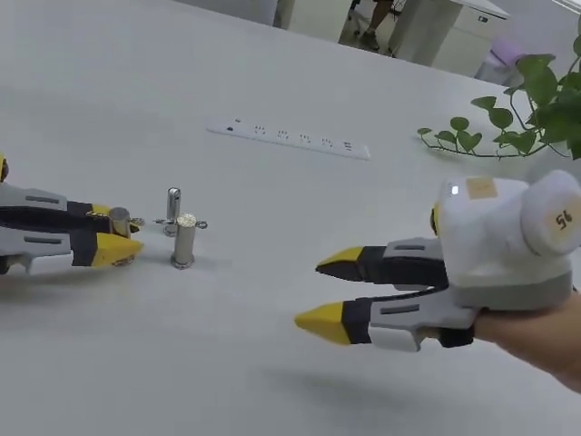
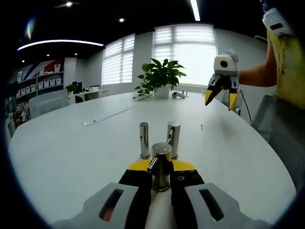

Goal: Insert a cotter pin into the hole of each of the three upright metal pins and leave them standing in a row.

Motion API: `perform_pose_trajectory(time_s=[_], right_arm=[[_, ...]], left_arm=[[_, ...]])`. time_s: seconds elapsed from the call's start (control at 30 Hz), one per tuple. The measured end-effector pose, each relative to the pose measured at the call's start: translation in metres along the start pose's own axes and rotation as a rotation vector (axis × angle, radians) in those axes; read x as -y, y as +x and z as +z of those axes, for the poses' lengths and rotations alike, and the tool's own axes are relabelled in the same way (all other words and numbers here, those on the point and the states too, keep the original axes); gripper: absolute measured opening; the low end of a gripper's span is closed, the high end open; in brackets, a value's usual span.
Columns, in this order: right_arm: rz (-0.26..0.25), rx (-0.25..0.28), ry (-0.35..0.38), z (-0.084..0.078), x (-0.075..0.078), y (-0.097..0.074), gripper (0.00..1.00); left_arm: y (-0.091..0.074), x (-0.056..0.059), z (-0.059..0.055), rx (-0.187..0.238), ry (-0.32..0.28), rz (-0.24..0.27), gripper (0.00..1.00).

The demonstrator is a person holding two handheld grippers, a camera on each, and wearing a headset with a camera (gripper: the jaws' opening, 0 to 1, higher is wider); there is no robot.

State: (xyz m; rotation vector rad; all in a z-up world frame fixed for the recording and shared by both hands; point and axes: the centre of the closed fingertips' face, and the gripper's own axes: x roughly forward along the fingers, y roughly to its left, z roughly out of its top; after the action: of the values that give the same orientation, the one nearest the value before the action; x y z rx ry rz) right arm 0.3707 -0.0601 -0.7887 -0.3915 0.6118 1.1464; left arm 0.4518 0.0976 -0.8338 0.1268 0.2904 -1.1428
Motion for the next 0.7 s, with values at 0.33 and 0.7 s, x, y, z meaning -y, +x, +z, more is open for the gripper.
perform_pose_trajectory(time_s=[0.33,0.7], right_arm=[[0.005,-0.003,0.0,0.001,-0.001,0.002,0.41],[0.011,0.01,-0.007,0.005,-0.001,0.004,0.41]], left_arm=[[-0.004,0.002,0.004,0.027,-0.046,0.005,0.21],[-0.013,0.004,0.003,-0.017,-0.175,0.066,0.53]])
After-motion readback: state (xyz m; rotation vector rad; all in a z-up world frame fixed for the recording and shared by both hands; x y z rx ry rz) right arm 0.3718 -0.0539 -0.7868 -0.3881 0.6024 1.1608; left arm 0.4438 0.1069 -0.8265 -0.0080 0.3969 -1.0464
